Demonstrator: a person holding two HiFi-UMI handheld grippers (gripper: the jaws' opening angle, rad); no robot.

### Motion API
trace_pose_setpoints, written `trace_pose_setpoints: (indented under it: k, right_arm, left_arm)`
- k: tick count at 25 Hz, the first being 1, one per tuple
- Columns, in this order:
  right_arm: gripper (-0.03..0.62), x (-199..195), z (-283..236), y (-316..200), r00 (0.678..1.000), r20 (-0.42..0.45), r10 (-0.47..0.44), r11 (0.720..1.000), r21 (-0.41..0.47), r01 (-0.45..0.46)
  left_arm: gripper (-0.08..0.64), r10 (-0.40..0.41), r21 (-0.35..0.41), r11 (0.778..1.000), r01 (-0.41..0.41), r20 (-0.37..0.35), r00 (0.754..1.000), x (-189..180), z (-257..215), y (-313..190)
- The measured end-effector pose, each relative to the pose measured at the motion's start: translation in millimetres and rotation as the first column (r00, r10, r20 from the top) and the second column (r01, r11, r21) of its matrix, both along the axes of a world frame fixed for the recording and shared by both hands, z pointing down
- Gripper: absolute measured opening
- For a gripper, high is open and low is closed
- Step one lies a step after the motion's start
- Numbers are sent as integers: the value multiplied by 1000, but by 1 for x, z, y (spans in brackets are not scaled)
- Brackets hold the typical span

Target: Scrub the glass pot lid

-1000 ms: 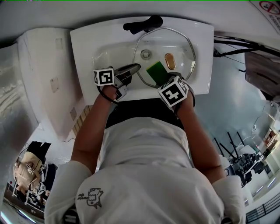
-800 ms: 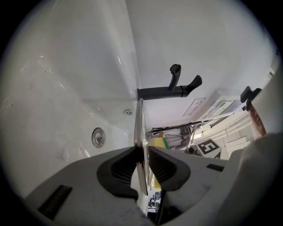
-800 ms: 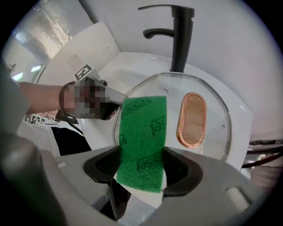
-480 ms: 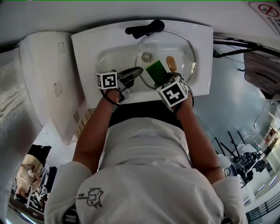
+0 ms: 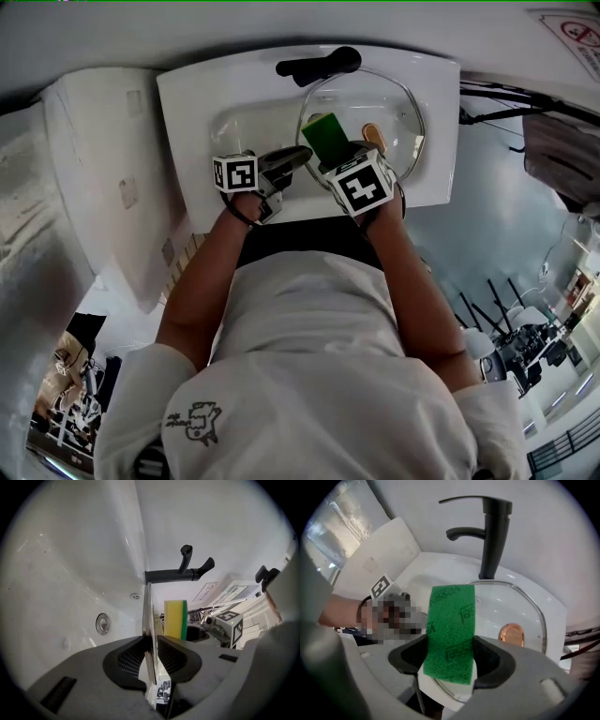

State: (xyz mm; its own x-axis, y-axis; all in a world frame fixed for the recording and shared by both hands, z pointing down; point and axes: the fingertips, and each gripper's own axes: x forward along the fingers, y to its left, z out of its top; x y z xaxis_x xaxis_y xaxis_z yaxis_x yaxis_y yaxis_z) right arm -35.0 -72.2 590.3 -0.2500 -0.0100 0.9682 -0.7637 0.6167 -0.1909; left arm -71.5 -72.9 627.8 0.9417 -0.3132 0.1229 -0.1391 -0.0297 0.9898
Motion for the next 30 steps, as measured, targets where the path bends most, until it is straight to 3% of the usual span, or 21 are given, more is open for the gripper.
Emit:
trace_pose_setpoints:
  k: [12, 30]
  right_arm:
    - [298, -24, 7, -37, 999, -18, 46, 999, 6, -45]
    - [295, 7, 10, 36, 999, -31, 9, 1000, -7, -9]
  left_arm:
    - [87, 1, 13, 1000, -1, 10, 1000, 0, 0, -3]
    - [86, 5, -18, 1000, -5, -25, 1000, 3, -6, 0]
